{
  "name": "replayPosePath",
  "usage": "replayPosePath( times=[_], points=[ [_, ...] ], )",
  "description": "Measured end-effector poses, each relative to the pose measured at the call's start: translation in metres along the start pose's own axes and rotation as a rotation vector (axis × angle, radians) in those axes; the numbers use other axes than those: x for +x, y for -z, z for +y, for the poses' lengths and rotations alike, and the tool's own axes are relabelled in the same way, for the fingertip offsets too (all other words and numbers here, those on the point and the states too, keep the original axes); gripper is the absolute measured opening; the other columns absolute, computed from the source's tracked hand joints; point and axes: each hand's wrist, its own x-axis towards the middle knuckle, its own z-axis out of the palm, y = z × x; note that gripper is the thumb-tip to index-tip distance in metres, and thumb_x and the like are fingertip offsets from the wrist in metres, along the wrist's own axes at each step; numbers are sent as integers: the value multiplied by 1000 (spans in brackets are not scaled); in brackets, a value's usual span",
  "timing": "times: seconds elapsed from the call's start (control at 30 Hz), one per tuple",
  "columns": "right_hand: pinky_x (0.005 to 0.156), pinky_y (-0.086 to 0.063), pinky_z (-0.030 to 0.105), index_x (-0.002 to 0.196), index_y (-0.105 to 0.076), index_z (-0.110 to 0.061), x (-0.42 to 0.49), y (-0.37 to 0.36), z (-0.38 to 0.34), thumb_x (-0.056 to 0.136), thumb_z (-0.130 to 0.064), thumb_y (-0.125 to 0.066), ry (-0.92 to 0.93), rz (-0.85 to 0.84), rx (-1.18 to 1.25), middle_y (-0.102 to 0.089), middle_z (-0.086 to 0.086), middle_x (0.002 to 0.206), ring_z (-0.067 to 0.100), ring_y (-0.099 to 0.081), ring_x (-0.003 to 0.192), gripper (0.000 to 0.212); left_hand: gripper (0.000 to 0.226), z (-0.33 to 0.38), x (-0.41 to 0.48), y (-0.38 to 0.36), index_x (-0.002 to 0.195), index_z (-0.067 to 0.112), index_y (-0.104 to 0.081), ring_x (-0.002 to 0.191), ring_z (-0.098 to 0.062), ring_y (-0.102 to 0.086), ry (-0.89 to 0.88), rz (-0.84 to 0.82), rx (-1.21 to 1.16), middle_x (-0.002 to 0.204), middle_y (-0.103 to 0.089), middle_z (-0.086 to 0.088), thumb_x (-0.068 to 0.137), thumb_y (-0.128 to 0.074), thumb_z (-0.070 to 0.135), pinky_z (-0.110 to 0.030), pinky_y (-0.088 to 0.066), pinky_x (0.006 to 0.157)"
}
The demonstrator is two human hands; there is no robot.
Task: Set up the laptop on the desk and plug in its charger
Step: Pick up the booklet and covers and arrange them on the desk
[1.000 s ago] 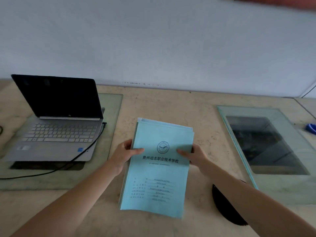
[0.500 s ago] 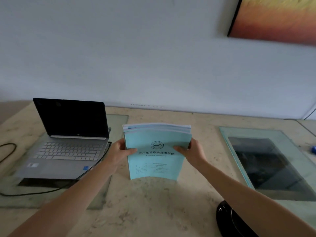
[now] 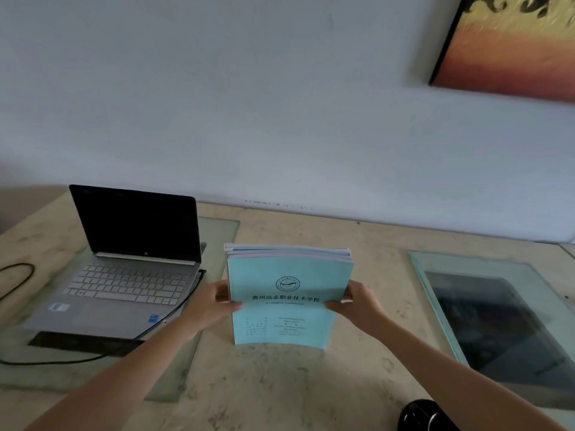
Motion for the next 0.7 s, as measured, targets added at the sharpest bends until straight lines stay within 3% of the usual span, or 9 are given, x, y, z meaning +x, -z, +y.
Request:
replayPosePath(
  times=[0.1, 0.23, 0.33, 0.4, 0.5, 0.57, 0.63, 0.7],
  points=[
    [70, -49, 9, 83, -60, -50, 5, -1, 11, 76, -14, -75, -10, -46, -7, -66, -39, 82, -10, -65, 81, 39, 28, -8, 6, -4, 109, 24, -66, 101, -4, -64, 25, -69, 69, 106, -71, 12, 82, -69, 17, -31, -51, 89],
    [69, -50, 8, 85, -60, -48, 23, 0, 14, 78, -11, -73, -19, -45, 42, -68, -34, 82, -11, -65, 82, 40, 25, -10, 22, -1, 104, 27, -67, 93, -2, -68, -28, -37, 95, 100, -73, 12, 82, -70, 16, -29, -54, 84],
    [72, -51, 11, 90, -61, -39, 42, -2, 16, 81, -3, -68, -32, -52, 129, -70, -22, 89, -5, -67, 85, 38, 25, -12, 37, 0, 100, 30, -67, 88, -5, -70, -56, -11, 60, 96, -74, 13, 80, -72, 16, -30, -56, 81],
    [78, -54, 22, 95, -61, -33, 57, -3, 20, 83, 1, -64, -53, -51, 195, -70, -12, 96, 8, -68, 90, 36, 25, -12, 50, 1, 102, 27, -67, 86, -10, -71, -62, 22, 13, 95, -75, 9, 79, -73, 18, -31, -57, 79],
    [81, -57, 34, 99, -63, -25, 88, -6, 24, 87, -1, -61, -109, -52, 298, -71, -2, 99, 19, -68, 94, 28, 24, -5, 77, 2, 100, 33, -66, 83, -12, -72, -61, 81, -114, 93, -75, 10, 80, -72, 19, -23, -56, 67],
    [78, -59, 33, 101, -64, -17, 110, -7, 20, 88, -2, -60, -185, -45, 406, -71, 5, 100, 22, -69, 92, 20, 23, 3, 97, 2, 100, 36, -67, 82, -11, -72, -55, 140, -217, 93, -76, 8, 83, -69, 20, -19, -55, 63],
    [71, -60, 28, 101, -65, -14, 142, -11, 19, 89, -5, -61, -280, -19, 501, -71, 6, 98, 19, -70, 86, 15, 21, 5, 129, 2, 104, 30, -68, 83, -15, -72, -8, 234, -296, 91, -76, 2, 85, -68, 21, -26, -57, 65],
    [64, -59, 25, 101, -67, -14, 176, -15, 19, 89, -8, -63, -354, 3, 555, -73, 4, 96, 16, -71, 81, 14, 28, 6, 165, 4, 112, 16, -68, 86, -27, -71, 65, 301, -345, 93, -75, -7, 84, -69, 20, -42, -59, 75]
  ],
)
